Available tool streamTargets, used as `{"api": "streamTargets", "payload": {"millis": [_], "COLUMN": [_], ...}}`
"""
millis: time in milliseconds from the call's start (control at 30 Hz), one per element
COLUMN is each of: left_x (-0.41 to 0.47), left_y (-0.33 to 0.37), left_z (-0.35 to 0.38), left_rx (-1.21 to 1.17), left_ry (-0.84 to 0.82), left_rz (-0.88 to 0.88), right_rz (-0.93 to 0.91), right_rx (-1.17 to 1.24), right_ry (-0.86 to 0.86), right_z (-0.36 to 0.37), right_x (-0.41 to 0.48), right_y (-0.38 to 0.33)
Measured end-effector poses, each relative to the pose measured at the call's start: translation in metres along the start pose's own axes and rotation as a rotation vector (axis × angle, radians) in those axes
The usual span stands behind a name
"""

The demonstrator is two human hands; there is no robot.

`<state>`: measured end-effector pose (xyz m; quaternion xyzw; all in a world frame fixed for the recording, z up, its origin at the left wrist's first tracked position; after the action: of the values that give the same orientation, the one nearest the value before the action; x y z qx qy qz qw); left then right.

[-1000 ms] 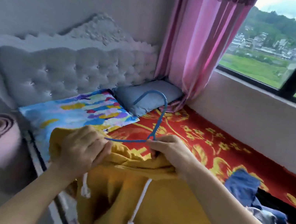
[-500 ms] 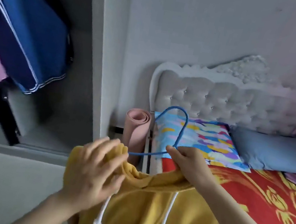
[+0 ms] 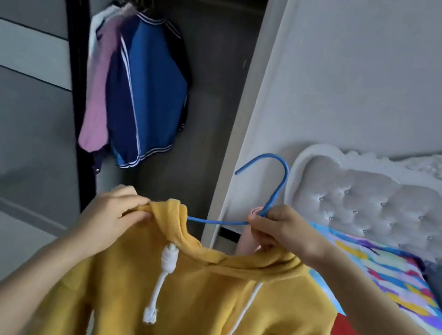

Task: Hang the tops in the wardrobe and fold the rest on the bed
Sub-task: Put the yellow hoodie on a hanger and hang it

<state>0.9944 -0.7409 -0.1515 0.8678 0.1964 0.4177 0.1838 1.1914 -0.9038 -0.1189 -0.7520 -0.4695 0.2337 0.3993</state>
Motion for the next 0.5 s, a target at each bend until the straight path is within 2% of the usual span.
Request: {"api": "streamTargets", "payload": {"millis": [67,167,233,333,500], "left_x": [0.01,0.028,0.038,0.045,0.05], "left_y": [-0.023,-0.054,-0.08,-0.116,-0.164], "left_z": [-0.026,-0.056,-0.072,-0.092,-0.09], "left_rx": [0.071,0.166,0.277,0.309,0.334], "left_ry": [0.077,0.201,0.216,0.237,0.232], "left_rz": [0.066,0.103,-0.025,-0.239,-0.298], "right_rz": [-0.036,-0.059,-0.049,0.004,0.17], "right_rx": [-0.023,0.003,0.005,0.048,0.19], "right_ry": [0.008,0.139,0.209,0.287,0.416], "right_z": [0.021,0.033,0.038,0.04,0.04], "right_x": [0.024,0.058,0.081,0.111,0.156], "right_y": [-0.026,-0.049,-0.059,-0.061,-0.041]}}
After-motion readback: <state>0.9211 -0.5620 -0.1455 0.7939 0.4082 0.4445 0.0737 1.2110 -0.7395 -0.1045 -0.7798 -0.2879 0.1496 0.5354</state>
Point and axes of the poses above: each hand's wrist, its own x-axis towards the middle knuckle, its own z-axis out of the palm, y = z × x, the point moved 8 cm from there along x, towards the middle knuckle, and after that the axes turned 4 degrees about y, right-handed, at the moved point
